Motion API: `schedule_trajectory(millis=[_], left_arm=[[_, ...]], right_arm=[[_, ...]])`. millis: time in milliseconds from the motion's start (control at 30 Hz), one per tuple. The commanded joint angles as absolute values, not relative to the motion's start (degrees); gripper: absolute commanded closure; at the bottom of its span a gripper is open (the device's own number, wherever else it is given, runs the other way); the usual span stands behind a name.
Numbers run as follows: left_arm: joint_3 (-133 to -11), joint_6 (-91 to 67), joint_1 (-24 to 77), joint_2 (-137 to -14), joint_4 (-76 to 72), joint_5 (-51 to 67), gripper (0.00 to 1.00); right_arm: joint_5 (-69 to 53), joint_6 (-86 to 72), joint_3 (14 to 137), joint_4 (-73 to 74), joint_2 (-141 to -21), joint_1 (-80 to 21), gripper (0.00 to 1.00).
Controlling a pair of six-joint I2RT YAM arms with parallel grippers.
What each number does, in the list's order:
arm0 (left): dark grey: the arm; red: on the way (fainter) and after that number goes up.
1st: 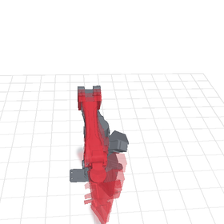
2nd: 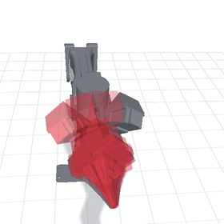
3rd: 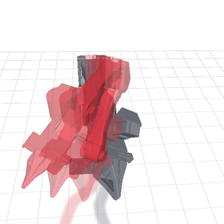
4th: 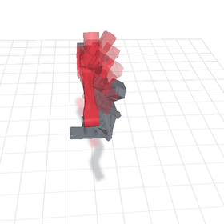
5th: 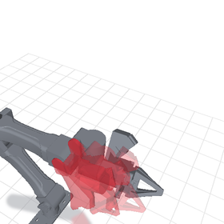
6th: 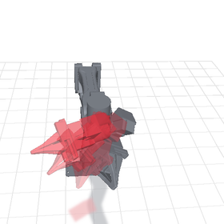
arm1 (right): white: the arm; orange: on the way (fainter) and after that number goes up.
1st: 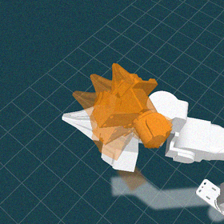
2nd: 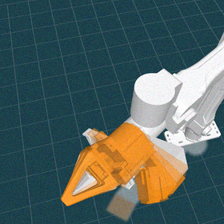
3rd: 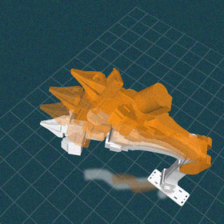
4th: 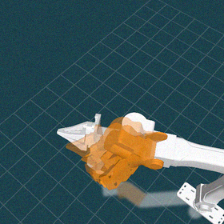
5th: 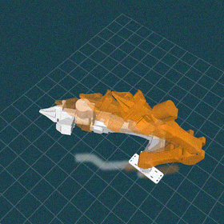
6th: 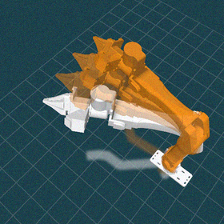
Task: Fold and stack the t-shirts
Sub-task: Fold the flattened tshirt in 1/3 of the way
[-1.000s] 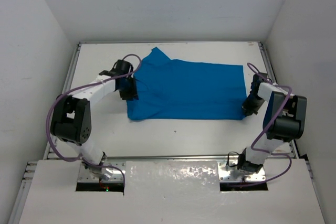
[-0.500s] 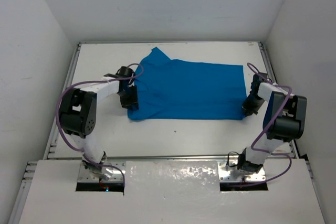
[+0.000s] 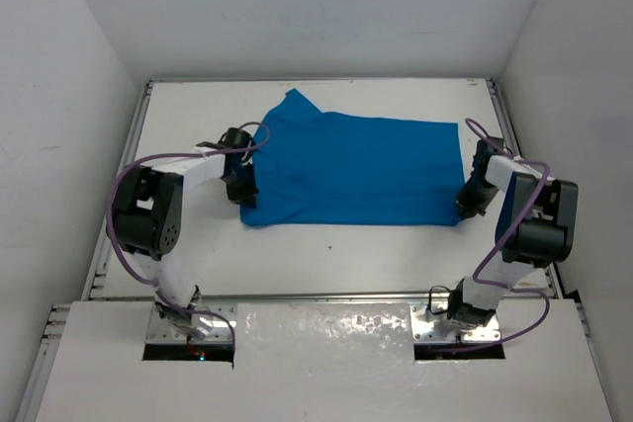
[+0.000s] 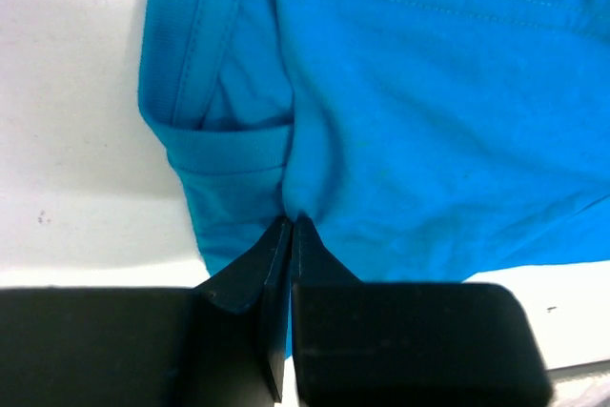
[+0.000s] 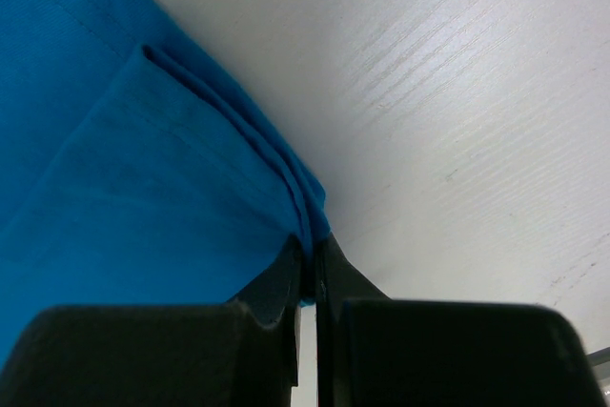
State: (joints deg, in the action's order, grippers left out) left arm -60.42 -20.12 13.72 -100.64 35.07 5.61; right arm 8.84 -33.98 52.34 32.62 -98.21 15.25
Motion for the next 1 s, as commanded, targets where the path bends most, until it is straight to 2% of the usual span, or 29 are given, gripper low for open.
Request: schedule_trajectory(millis=[0, 267, 733, 833, 867, 967], left_arm=[[-62.1, -21.9, 13.4, -100.5, 33.3, 3.4, 1.00], [-64.1, -24.6, 13.4, -102.1, 34.5, -4.3, 1.00], [-66.2, -25.1, 13.4, -103.1, 33.1, -7.2, 1.00], [-66.4, -24.4, 13.4, -101.5, 32.4, -4.3, 0.73], [-66.6, -24.1, 13.4, -101.0, 33.1, -3.8, 0.60], [-67.6, -22.9, 13.4, -99.0, 34.4, -2.9, 0.51]], right_arm=[[11.2, -32.7, 53.3, 33.0, -98.0, 15.8, 0.98], [12.1, -32.3, 54.0, 33.7, -98.0, 15.8, 0.99], [13.7, -31.2, 53.9, 35.0, -97.1, 15.8, 1.00], [12.9, -30.9, 53.6, 34.5, -96.8, 15.8, 0.99], [12.7, -30.9, 53.7, 34.5, -96.6, 15.8, 0.99], [12.2, -30.1, 53.9, 34.2, -96.3, 15.8, 0.95]])
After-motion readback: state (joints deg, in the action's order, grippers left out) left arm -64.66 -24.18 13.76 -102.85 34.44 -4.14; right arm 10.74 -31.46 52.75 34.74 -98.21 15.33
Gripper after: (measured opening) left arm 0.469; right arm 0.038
